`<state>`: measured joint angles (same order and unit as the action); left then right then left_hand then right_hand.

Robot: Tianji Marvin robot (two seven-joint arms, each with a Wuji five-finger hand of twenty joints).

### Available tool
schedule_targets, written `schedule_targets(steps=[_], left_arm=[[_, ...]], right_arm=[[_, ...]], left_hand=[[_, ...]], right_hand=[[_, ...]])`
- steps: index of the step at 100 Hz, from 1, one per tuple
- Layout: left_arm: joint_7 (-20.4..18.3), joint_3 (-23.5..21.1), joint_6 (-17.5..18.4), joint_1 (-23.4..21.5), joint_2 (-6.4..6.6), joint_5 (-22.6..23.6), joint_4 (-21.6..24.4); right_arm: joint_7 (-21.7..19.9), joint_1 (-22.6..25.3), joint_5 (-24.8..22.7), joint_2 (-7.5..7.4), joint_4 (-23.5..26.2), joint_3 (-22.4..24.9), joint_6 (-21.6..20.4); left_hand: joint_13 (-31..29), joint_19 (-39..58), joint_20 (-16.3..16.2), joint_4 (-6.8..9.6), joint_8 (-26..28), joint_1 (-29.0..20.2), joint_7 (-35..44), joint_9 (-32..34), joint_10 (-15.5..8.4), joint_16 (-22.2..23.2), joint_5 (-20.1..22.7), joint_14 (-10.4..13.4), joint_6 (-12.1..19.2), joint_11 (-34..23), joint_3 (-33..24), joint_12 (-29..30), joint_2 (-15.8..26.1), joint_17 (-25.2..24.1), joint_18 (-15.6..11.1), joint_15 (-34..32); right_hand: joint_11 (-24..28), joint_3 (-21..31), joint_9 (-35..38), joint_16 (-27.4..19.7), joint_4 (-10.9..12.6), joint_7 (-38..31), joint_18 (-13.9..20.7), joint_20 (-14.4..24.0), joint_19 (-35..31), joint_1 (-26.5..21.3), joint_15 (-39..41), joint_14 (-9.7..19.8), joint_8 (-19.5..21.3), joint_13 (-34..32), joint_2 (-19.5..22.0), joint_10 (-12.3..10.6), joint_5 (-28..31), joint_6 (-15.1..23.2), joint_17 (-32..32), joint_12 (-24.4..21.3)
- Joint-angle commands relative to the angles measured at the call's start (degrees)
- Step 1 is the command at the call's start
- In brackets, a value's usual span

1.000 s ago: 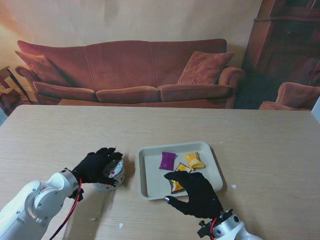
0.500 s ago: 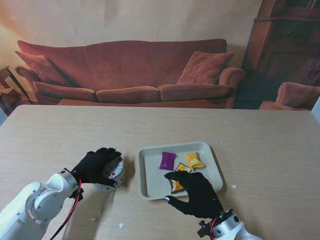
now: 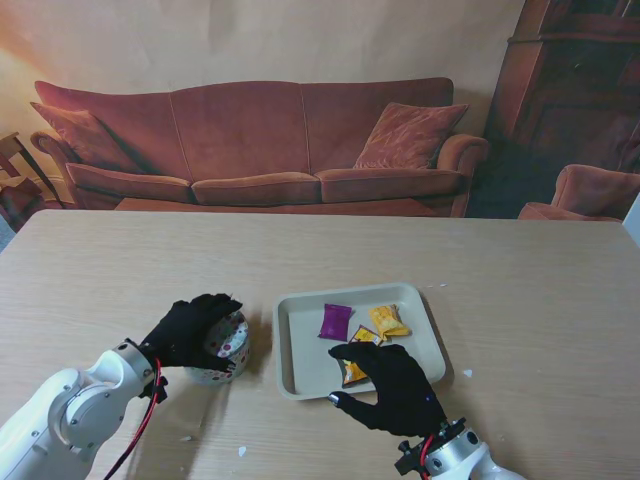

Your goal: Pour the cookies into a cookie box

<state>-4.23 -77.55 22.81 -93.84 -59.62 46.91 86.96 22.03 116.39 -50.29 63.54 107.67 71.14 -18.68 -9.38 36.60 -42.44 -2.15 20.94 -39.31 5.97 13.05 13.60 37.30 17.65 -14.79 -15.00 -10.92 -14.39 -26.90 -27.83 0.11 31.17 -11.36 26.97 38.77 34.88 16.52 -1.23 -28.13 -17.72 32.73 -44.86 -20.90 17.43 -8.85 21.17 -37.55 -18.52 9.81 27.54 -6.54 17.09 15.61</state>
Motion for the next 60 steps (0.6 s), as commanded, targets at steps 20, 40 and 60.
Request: schedule_targets(steps=[20,40,60], left_arm=[[0.8,-0.9,1.0,-1.1,-0.61,-0.9,1.4],[1.6,-3.9,2.1,-2.2,-0.84,-0.8,3.1],[2.5,-7.0,3.0,-3.1,-1.05,-0.7,4.5]], right_arm=[[-1.0,0.2,-0.5,0.15,0.0,-0.2,0.1],[-1.1,0.1,-0.4,0.16,0.0,-0.3,0.2],[-1.3,0.1,-0.4,0.12,0.0,-0.3,0.3]], left_hand=[[-4.6,10.5,-5.0,0.86,-0.4,-4.3,0.0,-1.6,0.2,5.4,0.8,-0.3,-0.8,-0.9,-9.8,0.2,2.7,0.9,-7.6,-8.2],[-5.1,10.6,-5.1,0.84,-0.5,-4.4,0.1,-1.1,0.2,5.5,1.0,-0.3,-1.0,-1.3,-9.6,0.5,2.6,1.3,-7.5,-8.4],[-5.4,10.8,-5.2,0.79,-0.3,-4.3,0.5,-0.8,0.3,5.6,1.5,-0.4,-1.0,-1.4,-9.6,0.8,2.6,1.4,-7.4,-8.6]], right_hand=[[-0.6,0.2,1.4,0.5,-0.7,-1.7,0.1,-0.3,-1.1,-0.7,0.9,0.5,0.2,-0.7,1.5,-0.5,1.2,0.7,-0.5,0.0],[-0.6,0.2,1.4,0.5,-0.7,-1.7,0.0,-0.3,-1.1,-0.7,0.9,0.4,0.2,-0.7,1.5,-0.5,1.2,0.6,-0.5,0.0],[-0.5,0.2,1.4,0.5,-0.7,-1.7,0.1,-0.4,-1.1,-0.8,0.9,0.5,0.2,-0.7,1.6,-0.5,1.2,0.6,-0.5,0.0]])
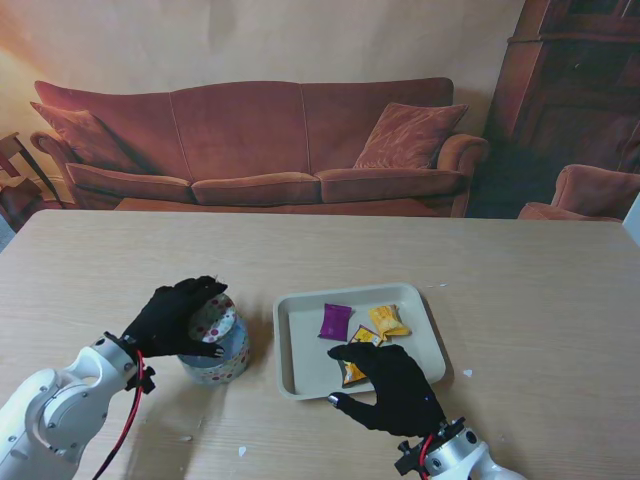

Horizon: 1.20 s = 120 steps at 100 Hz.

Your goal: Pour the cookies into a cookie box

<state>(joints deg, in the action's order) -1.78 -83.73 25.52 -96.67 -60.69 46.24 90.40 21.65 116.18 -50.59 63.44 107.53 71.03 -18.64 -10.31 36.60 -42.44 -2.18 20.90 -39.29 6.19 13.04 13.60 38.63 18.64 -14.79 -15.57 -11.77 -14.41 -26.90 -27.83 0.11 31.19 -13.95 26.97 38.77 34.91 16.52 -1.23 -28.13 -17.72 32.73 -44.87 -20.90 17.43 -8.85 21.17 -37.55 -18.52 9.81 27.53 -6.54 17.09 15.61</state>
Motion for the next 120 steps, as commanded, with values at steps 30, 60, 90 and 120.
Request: schedule_targets(steps=[30,60,90,120], left_arm=[[2.7,-4.1,-0.1,0.6,-0.11,2.1,-1.7],[3.6,-7.2,-0.9,2.8,0.54,6.0,-7.3],[9.0,-10.5,-1.1,4.5,0.60,7.5,-15.1],[12.3,-9.1,-1.5,5.4,0.66,7.5,-21.4]], right_arm=[[-0.8,0.3,-0.1,0.26,0.0,-0.1,0.2],[-1.9,0.3,-0.3,0.06,0.0,0.1,0.8],[-2.8,0.3,-0.1,-0.05,0.3,0.2,1.2],[-3.1,0.3,-0.2,-0.10,0.3,0.1,1.3]], left_hand=[[-4.7,10.6,-5.1,0.71,-0.1,-4.2,0.4,-0.4,0.3,4.2,0.8,-0.7,-1.0,-0.6,-9.0,1.0,2.4,1.4,-7.1,-5.9],[-4.8,10.3,-4.8,0.72,0.0,-4.6,0.2,-0.8,0.1,4.0,0.6,-0.2,-0.7,-0.2,-8.0,1.3,2.9,1.4,-7.3,-5.7],[-4.8,11.3,-5.2,0.74,0.6,-4.6,1.0,-0.7,0.4,5.0,1.3,-0.6,-1.0,-1.1,-8.4,0.5,2.9,1.7,-7.4,-6.9],[-4.7,13.2,-5.3,0.24,21.4,-4.0,20.8,-1.5,0.8,5.8,-1.8,-0.9,-1.5,-1.6,-6.7,0.0,3.1,2.0,-7.5,-8.0]], right_hand=[[-0.6,0.1,1.5,0.5,-0.7,-1.7,0.0,-0.4,-1.1,-0.8,0.9,0.4,0.2,-0.8,1.6,-0.6,1.3,0.7,-0.4,-0.1],[-0.5,-0.1,1.7,0.5,-0.6,-1.8,0.1,-0.4,-1.1,-0.8,1.0,0.4,0.2,-0.8,2.0,-0.6,1.6,0.6,-0.4,0.0],[-0.5,-0.4,2.1,0.5,-0.6,-1.8,0.3,-0.4,-1.2,-0.9,1.0,0.5,0.2,-0.8,2.2,-0.6,1.5,0.8,-0.5,0.0],[-0.6,-0.7,2.2,0.5,-0.6,-1.7,0.3,-0.4,-1.2,-0.9,1.1,0.6,0.2,-0.9,2.4,-0.6,1.3,0.6,-0.4,-0.1]])
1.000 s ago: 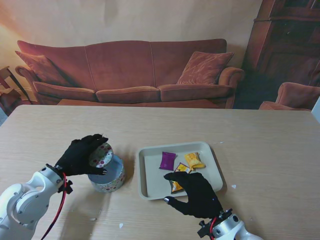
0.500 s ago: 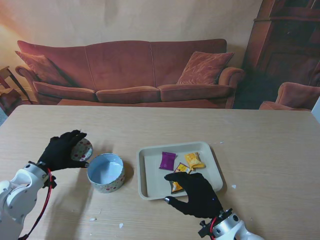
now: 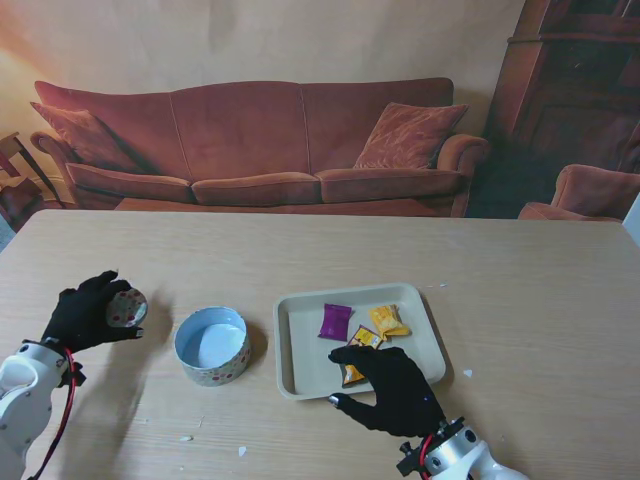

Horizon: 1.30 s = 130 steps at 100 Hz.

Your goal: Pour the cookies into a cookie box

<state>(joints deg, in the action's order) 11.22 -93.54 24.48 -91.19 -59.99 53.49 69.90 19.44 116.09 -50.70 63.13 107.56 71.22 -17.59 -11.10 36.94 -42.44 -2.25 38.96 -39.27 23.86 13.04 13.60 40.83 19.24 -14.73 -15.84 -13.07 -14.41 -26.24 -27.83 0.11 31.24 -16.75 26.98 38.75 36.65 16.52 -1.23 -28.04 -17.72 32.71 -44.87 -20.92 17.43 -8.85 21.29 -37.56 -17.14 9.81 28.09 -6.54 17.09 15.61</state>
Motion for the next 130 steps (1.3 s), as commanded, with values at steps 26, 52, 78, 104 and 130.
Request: schedule_targets(steps=[26,52,78,104,130], left_arm=[[0.0,4.1,-2.1,1.0,0.14,0.6,-3.4],[1.4,7.7,-3.7,2.4,0.25,1.5,-5.3],[1.5,9.4,-5.0,2.8,-0.09,-0.4,-6.6],[2.3,9.5,-6.3,2.7,-0.30,-1.1,-7.3],[1.6,8.9,-5.6,2.2,-0.47,-2.0,-6.6]], right_arm=[[-1.3,0.3,0.1,0.16,0.2,-0.1,0.4],[-1.6,0.4,0.2,0.15,0.3,-0.1,0.7],[-2.0,0.5,0.3,0.10,0.4,-0.1,0.9],[-2.3,0.7,0.4,0.09,0.7,0.1,1.3],[-2.9,0.7,0.4,0.02,0.8,0.1,1.3]], left_hand=[[-4.8,14.2,-4.6,0.25,14.9,-4.0,18.7,-1.0,0.7,3.7,-3.4,-0.7,-1.6,-1.8,-5.7,-1.2,3.8,2.9,-8.0,-6.7],[-6.5,15.3,-3.8,0.13,19.2,-4.7,27.3,1.7,0.2,3.9,3.8,-0.8,0.4,-4.0,-3.5,-1.8,5.8,3.5,-8.0,-8.5],[-8.2,6.5,2.9,0.97,10.2,-7.6,21.4,6.6,-0.6,0.6,8.0,-1.2,2.4,-3.9,3.9,-0.2,9.3,-1.1,-4.7,-6.0],[-13.7,-11.0,12.7,1.02,0.3,-8.8,16.5,19.0,-1.6,-7.8,15.0,-1.7,3.8,-6.1,2.4,0.8,8.9,-4.3,-4.9,0.1],[-14.5,-14.3,13.3,0.84,-5.6,-8.3,10.9,20.0,-1.5,-8.5,15.4,-1.3,2.9,-5.6,2.7,1.6,9.8,-3.4,-5.3,0.5]], right_hand=[[-0.6,-0.8,0.5,0.6,-0.5,-1.9,0.3,-0.4,-1.2,-1.0,1.1,0.6,0.2,-0.8,1.1,-0.6,0.8,0.6,-0.5,-0.1],[-0.6,-0.9,0.6,0.6,-0.5,-1.9,0.4,-0.4,-1.2,-1.1,1.1,0.5,0.2,-0.8,1.1,-0.6,0.8,0.6,-0.5,0.0],[-0.6,-0.8,0.5,0.5,-0.5,-1.9,0.4,-0.4,-1.2,-1.2,1.1,0.6,0.2,-0.7,1.2,-0.7,0.8,0.6,-0.5,0.0],[-0.5,-0.8,0.6,0.6,-0.4,-2.0,0.4,-0.4,-1.2,-1.4,1.2,0.5,0.2,-0.9,1.3,-0.7,1.2,0.5,-0.4,0.0],[-0.5,-0.9,0.5,0.6,-0.4,-1.9,0.5,-0.4,-1.2,-1.4,1.2,0.6,0.2,-0.8,1.5,-0.7,1.0,0.5,-0.5,0.0]])
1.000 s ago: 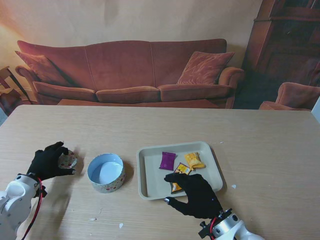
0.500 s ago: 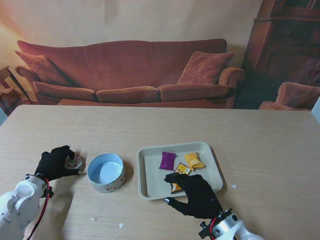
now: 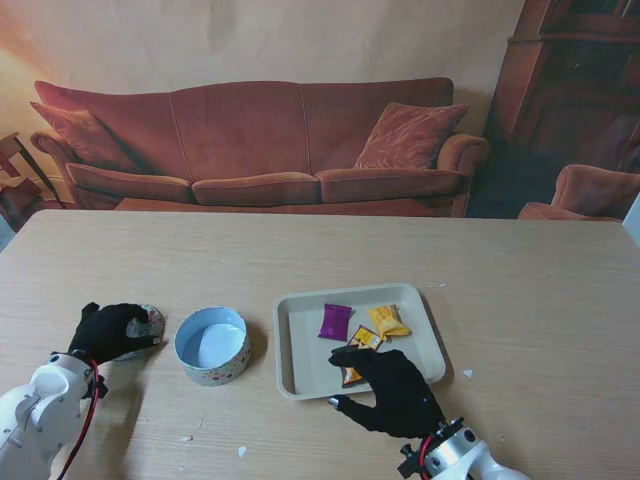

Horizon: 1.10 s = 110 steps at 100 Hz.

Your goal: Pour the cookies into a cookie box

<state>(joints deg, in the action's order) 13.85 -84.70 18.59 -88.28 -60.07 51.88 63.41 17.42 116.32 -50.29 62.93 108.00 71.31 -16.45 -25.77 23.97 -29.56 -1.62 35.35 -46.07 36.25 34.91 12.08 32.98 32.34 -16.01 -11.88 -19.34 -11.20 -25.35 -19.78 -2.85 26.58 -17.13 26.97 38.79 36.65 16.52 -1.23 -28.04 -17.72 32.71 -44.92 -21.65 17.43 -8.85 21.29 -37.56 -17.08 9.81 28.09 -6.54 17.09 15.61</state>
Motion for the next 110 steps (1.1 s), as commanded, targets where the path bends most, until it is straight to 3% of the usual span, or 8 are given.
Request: schedule_targets(steps=[1,31,60,83,88,97,100,110], left_arm=[[-1.0,0.0,0.4,-0.7,-0.40,-0.4,-0.1],[0.8,-3.8,4.7,-2.7,-1.61,-2.9,5.0],[0.5,-8.6,9.1,-7.1,-2.14,-2.5,14.4],[-2.0,-10.7,12.8,-11.8,-2.77,-5.0,23.9],[-2.6,-11.0,13.3,-12.9,-2.84,-5.2,26.1],[-4.1,-11.4,13.8,-15.0,-2.99,-6.6,29.9],[-4.4,-11.5,13.7,-15.6,-3.03,-6.9,31.0],[-7.6,-11.6,13.6,-17.7,-2.98,-9.7,34.2]], right_arm=[[-0.8,0.5,0.0,0.22,0.4,0.0,0.2],[-1.0,0.7,0.2,0.24,0.5,0.1,0.7],[-0.9,1.6,-0.6,0.22,1.7,1.1,1.3],[5.9,5.0,-6.6,0.67,4.8,5.1,6.0],[8.1,5.5,-6.4,1.10,5.0,5.9,7.2],[9.1,7.0,-6.8,1.47,6.6,8.4,9.3],[9.1,7.5,-7.6,1.46,7.1,9.4,10.3],[8.5,8.2,-9.2,1.45,8.0,11.9,12.9]], left_hand=[[0.3,-1.3,0.3,0.20,-2.1,-1.5,-1.6,-2.0,0.1,-0.7,2.3,0.0,-1.0,0.7,-0.5,0.8,1.8,-0.3,-0.6,0.9],[1.4,-0.5,-1.5,0.13,-3.6,-2.3,-3.8,-3.5,0.5,-0.7,2.4,-0.1,-1.1,1.8,1.1,1.6,2.3,1.1,-0.2,1.4],[0.4,0.4,-2.8,0.12,-5.1,-2.1,-6.8,-2.8,1.0,-0.5,2.7,-0.8,-1.5,2.7,2.2,2.2,2.1,2.0,0.6,1.4],[-0.5,7.8,-5.9,0.24,-7.2,-2.2,-12.2,-3.1,1.7,0.0,1.7,-1.5,-2.5,3.8,3.1,2.7,1.9,4.1,1.7,0.7],[-3.1,13.4,-8.4,0.21,-7.5,-2.1,-13.2,-2.5,1.9,2.0,1.7,-1.9,-2.4,3.8,3.5,2.7,2.1,5.4,2.4,-2.0],[-3.6,14.2,-8.5,0.16,-7.8,-1.8,-14.1,-2.4,1.8,2.7,1.3,-1.8,-2.4,3.9,4.0,2.8,2.3,4.5,2.7,-2.7],[-3.4,13.3,-7.4,0.13,-8.3,-1.7,-15.2,-2.2,2.0,2.3,1.5,-2.0,-2.5,4.5,4.5,3.1,2.2,3.8,3.0,-2.1],[-1.8,8.6,-3.5,0.29,-9.1,-2.3,-17.7,-2.9,1.9,0.8,1.0,-1.9,-2.8,5.4,5.8,3.4,2.6,1.9,2.5,0.1]], right_hand=[[-0.5,-1.0,0.5,0.6,-0.4,-1.9,0.5,-0.4,-1.2,-0.7,1.2,0.6,0.2,-0.8,1.5,-0.7,1.0,0.5,-0.5,0.0],[-0.5,-1.1,0.7,0.6,-0.4,-1.9,0.6,-0.5,-1.2,-0.7,1.2,0.7,0.2,-0.8,1.8,-0.7,1.3,0.6,-0.5,0.0],[-0.6,-1.5,0.7,0.5,-0.4,-1.9,0.8,-0.7,-0.8,-0.6,1.2,0.7,0.2,-0.6,2.0,-0.7,1.4,0.6,-1.1,0.0],[-0.2,-1.7,2.6,0.6,-0.3,-3.5,0.6,-0.6,-1.1,-0.3,1.6,0.8,1.0,-1.6,1.2,-0.9,4.6,1.2,-0.4,0.0],[-0.5,0.1,4.1,0.6,-0.5,-4.9,0.1,-0.7,-1.5,-0.1,1.8,0.3,2.6,-2.3,-0.5,-0.5,6.9,1.0,-0.2,-0.1],[-0.5,1.3,4.3,0.6,-0.6,-7.0,0.3,-0.8,-1.7,0.1,1.9,0.1,5.2,-2.1,-1.9,-0.3,9.9,1.3,-0.6,-0.1],[-0.4,2.0,4.3,0.6,-0.9,-6.6,0.4,-1.0,-2.1,0.8,2.1,0.3,9.6,-2.2,-2.3,-0.4,10.5,1.8,-0.6,0.0],[0.5,2.0,4.2,0.8,-0.9,-8.7,0.9,-0.8,-3.0,1.2,2.6,0.5,13.9,-2.4,-3.5,-0.8,11.7,3.2,-0.3,0.4]])
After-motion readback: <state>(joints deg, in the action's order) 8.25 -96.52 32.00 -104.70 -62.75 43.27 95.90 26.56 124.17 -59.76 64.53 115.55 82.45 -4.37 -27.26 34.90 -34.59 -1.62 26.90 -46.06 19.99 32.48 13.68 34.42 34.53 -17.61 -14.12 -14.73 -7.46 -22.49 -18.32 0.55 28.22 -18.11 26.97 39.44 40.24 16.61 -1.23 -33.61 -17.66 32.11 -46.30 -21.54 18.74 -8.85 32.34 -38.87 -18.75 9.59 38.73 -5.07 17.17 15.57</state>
